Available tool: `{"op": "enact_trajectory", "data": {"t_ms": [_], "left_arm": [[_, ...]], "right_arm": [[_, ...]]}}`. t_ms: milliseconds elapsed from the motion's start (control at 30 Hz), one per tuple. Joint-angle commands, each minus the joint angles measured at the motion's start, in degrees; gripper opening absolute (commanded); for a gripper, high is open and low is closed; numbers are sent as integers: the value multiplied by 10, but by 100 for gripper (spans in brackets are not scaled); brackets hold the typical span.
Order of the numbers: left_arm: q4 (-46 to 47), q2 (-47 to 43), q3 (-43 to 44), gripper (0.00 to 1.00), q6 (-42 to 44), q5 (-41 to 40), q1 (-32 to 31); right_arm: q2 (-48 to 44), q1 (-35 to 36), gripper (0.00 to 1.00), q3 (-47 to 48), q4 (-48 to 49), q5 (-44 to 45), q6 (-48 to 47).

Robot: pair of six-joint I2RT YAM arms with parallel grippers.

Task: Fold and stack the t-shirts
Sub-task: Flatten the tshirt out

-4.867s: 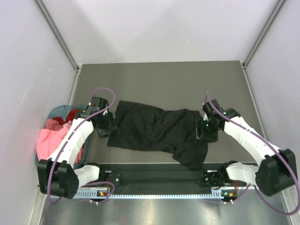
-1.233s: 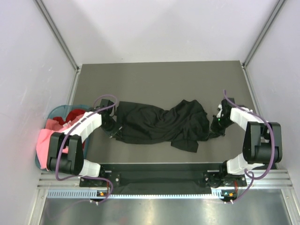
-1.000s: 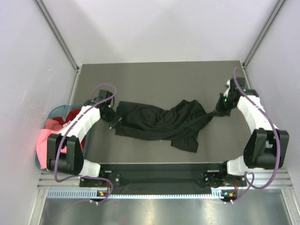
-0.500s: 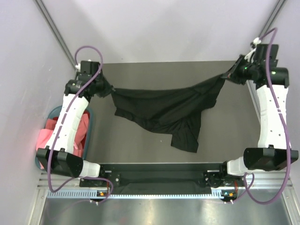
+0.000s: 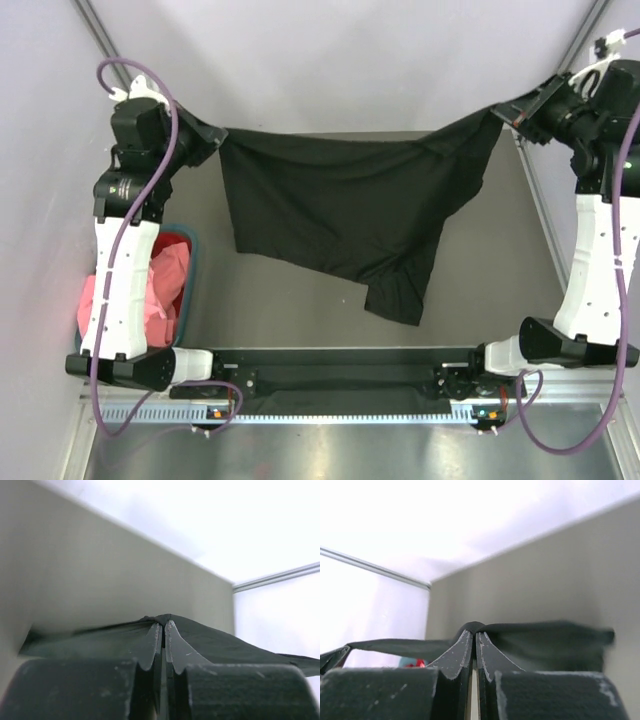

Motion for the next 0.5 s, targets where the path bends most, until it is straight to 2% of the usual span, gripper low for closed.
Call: {"op": "enact_trajectory", "data": {"t_ms": [0, 233, 400, 467], "left_arm": [[90, -23, 33, 0, 19, 23, 4], [99, -12, 102, 0, 45, 10, 3], [103, 29, 152, 0, 50, 7, 0], [101, 52, 165, 0, 51, 8, 0]], "right_arm": [[-36, -9, 0, 36, 89, -16, 16], [-4, -13, 0, 125, 175, 15, 30], [14, -13, 0, 117, 282, 19, 53], [22, -16, 0, 126, 295, 27, 47]]}}
